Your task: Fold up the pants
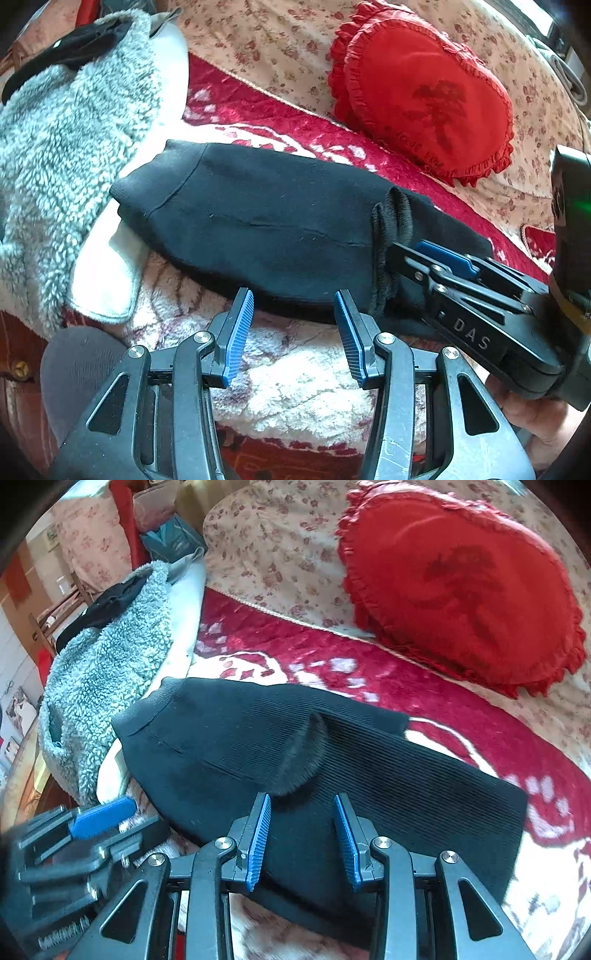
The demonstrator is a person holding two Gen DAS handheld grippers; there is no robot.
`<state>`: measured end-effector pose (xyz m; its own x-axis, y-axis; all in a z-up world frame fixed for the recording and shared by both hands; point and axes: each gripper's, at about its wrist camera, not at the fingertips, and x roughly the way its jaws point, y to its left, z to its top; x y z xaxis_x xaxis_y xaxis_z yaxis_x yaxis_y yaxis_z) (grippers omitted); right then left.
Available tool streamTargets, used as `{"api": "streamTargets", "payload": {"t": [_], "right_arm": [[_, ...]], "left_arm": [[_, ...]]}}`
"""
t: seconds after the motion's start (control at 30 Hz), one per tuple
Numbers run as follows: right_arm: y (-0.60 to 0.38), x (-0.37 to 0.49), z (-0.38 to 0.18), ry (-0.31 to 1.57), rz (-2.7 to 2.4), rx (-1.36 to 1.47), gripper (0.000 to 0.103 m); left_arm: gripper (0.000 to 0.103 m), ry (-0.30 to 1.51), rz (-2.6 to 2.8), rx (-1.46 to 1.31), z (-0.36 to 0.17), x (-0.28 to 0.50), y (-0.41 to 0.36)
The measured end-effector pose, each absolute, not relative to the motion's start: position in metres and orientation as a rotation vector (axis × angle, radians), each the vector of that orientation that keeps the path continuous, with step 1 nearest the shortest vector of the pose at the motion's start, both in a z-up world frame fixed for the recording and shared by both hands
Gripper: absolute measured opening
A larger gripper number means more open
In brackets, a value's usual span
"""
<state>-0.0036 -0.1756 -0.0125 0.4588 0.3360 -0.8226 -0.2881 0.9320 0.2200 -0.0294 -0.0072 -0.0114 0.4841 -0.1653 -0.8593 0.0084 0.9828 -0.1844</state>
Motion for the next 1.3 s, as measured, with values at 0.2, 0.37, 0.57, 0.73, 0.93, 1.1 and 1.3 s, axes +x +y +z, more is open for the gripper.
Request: {"api": "streamTargets", "payload": {"t": [0.2, 0.37, 0.57, 0.73, 0.93, 1.1, 1.3], "right_arm": [[-0.169, -0.01, -0.01, 1.026, 0.413, 0.045, 0.035], [-0.19, -0.02, 0.004, 0.979, 0.375, 0.076, 0.035], [-0.202, -0.018, 0.0, 0.99, 0.32, 0.076, 0.035], [-0.2, -0.018, -0.001, 0.996, 0.316, 0.046, 0.035], [-0.2, -0.019, -0.001, 1.002, 0.326, 0.05, 0.035], [-0.203, -0.014, 0.002, 0.994, 0.311, 0.057, 0.035], [-0.192, -0.012, -0.006, 1.01, 0.347, 0.062, 0.035]], "left_arm": [[0.045, 1.059, -0.095, -0.172, -0.015, -0.03, -0.003], [0.045, 1.067, -0.099, -0.174, -0.018, -0.03, -0.008], [0.045, 1.076, -0.106, -0.16, -0.021, -0.03, -0.012], [0.045, 1.08, -0.102, -0.167, -0.022, -0.03, -0.013], [0.045, 1.081, -0.108, -0.152, -0.023, -0.026, -0.019], [0.045, 1.071, -0.087, -0.149, -0.023, -0.025, -0.016], [0.045, 1.087, -0.053, -0.167, -0.03, -0.02, -0.006]]}}
